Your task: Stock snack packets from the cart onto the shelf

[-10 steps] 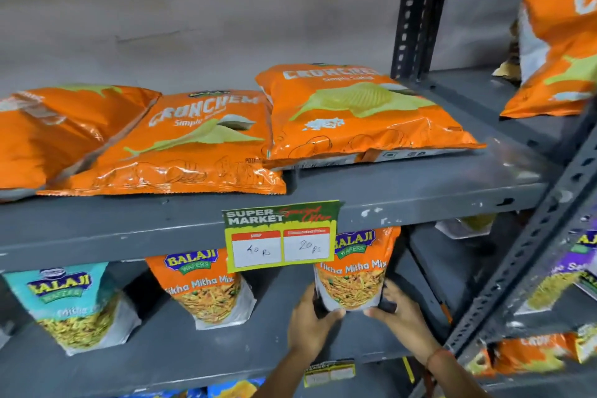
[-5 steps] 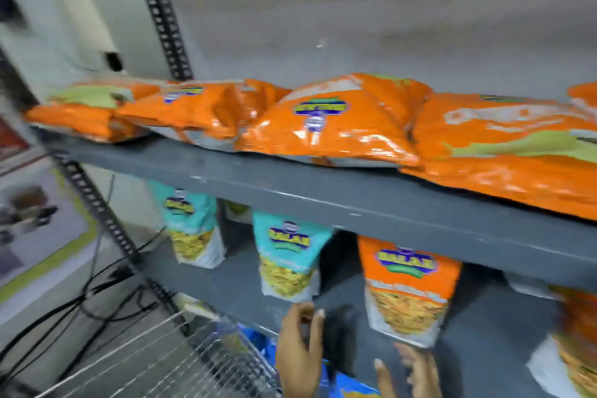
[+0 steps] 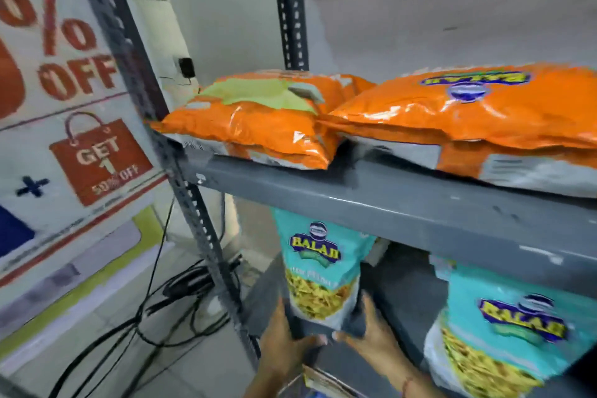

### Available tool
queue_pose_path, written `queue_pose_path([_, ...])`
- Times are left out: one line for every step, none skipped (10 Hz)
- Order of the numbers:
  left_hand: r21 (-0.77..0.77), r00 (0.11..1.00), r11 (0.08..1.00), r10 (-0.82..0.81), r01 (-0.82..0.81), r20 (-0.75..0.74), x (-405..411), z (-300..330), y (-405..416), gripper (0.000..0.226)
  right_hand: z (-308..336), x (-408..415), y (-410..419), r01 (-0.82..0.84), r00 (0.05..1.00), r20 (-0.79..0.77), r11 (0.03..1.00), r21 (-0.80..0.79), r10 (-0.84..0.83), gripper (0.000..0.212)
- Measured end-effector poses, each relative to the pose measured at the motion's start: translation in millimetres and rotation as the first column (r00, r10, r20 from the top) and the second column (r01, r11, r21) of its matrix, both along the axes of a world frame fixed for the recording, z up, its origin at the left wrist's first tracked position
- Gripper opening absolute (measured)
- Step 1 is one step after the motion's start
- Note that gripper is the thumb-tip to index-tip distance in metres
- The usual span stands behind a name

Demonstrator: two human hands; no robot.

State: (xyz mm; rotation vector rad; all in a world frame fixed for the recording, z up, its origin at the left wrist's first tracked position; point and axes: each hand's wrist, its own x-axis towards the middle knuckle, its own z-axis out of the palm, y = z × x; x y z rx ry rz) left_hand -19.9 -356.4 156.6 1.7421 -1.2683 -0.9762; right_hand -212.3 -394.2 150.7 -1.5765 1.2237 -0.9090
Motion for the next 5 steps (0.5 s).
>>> queue_pose_path([-0.06, 0.999, 0.997, 0.042, -0.042, 0.005, 6.2, -5.2, -14.0, 0.111, -3.7, 8.7, -14.5, 0.038, 0.999, 0.002, 0.998, 0.058, -0.038, 0.078])
queue_pose_path([-0.036, 0.997, 0.999, 0.026, -0.024, 0.077, 4.6, -8.5, -21.1, 0.118, -5.4, 10.9, -16.6, 0.035, 0.999, -0.021, 0.999, 0.032, -0.034, 0.069])
queue_pose_path([-0.003, 0.992, 1.0, 0.008, -0.007, 0.124, 5.1, -12.3, -19.6, 0.117, -0.8, 7.6, -13.7, -0.017, 0.985, -0.17, 0.997, 0.07, 0.028, 0.069])
queue_pose_path([0.049, 0.989, 0.998, -0.05, 0.043, 0.138, 5.2, -6.0, -17.9, 0.112, 5.3, 6.8, -12.4, -0.017, 0.984, -0.177, 0.994, 0.107, 0.036, 0.072])
queue_pose_path([0.166, 0.977, 0.978, -0.152, 0.127, 0.149, 10.8, 10.1, -13.2, 0.112, 17.1, 3.0, -3.0, -0.039, 0.993, -0.101, 0.988, 0.147, 0.055, 0.081])
